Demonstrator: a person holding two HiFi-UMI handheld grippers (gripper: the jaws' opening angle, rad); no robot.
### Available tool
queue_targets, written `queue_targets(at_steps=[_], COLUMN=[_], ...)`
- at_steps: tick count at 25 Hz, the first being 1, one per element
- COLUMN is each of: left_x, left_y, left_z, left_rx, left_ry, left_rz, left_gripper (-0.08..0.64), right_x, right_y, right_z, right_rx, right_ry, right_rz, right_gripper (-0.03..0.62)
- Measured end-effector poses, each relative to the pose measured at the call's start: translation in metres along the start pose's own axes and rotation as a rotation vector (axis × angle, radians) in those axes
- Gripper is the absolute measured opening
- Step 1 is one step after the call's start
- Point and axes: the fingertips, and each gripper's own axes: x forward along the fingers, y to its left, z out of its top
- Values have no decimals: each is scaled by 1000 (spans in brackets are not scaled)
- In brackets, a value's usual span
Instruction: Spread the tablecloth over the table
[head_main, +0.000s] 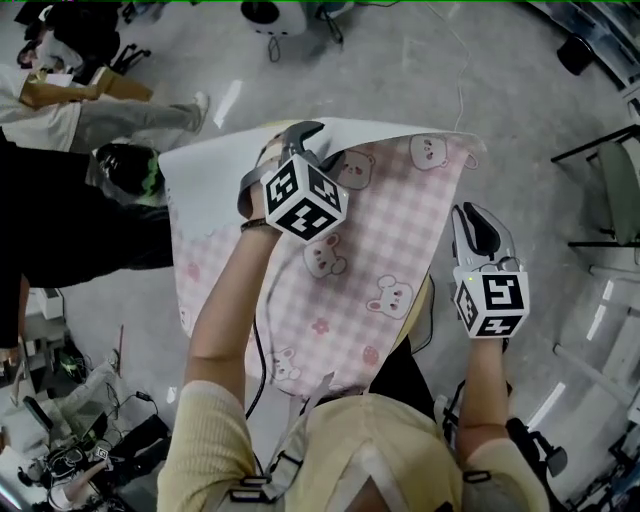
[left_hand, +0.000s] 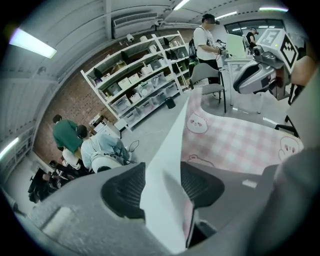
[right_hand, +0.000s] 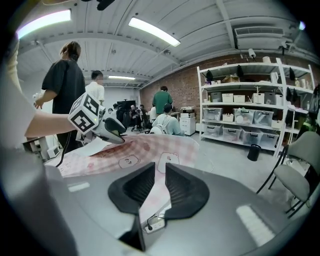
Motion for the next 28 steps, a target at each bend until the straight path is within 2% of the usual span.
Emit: queue_targets(at_steps=[4, 10, 14, 19, 28], left_x=[-9, -32, -46, -63, -109], left_y=[-6, 10, 4, -16, -13], left_z=[-6, 0, -11, -39, -75], left_rx=[-17, -78, -132, -257, -451], left_ry=[8, -59, -67, -63, -80], left_rz=[3, 101, 105, 100, 167], left_gripper=[224, 224, 224, 224, 205], right_x=[-10, -16, -15, -10, 4], right_y=[6, 10, 18, 37, 77], right_z=[2, 2, 5, 7, 27], right_rx=[-5, -6, -14, -31, -94], right_ry=[0, 5, 1, 3, 1], right_rz=[9, 11, 26, 76, 180], right_gripper=[72, 71, 71, 71, 81])
